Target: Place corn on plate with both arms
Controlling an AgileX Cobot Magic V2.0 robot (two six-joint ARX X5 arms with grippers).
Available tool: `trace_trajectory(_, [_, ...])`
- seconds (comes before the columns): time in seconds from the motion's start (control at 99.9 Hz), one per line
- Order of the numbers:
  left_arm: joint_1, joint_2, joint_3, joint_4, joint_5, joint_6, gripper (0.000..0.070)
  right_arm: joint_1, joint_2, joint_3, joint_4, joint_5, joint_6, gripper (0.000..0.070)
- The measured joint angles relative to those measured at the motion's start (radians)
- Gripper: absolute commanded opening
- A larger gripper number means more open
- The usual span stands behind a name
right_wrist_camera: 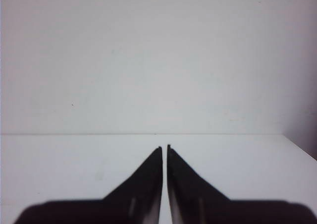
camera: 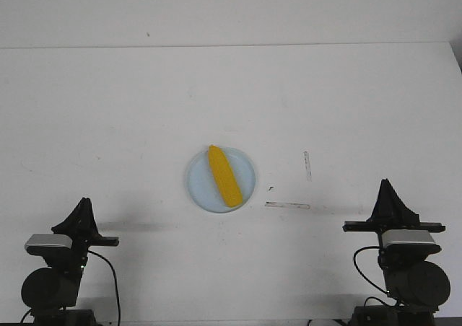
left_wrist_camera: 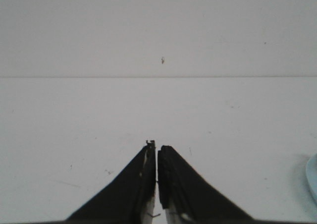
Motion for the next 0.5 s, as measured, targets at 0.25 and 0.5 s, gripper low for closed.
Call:
trace_trajectory(0.25, [0.008,-0.074,-0.118,0.047,0.0,0.0,0.0001,0.0,0.0,0.0,0.0,0.0,0.0,0.0014])
trace_trajectory(0.5, [0.008,-0.075,-0.126,0.003,0.0,0.0,0.0002,0.0,0.0,0.0,0.0,0.0,0.0,0.0014])
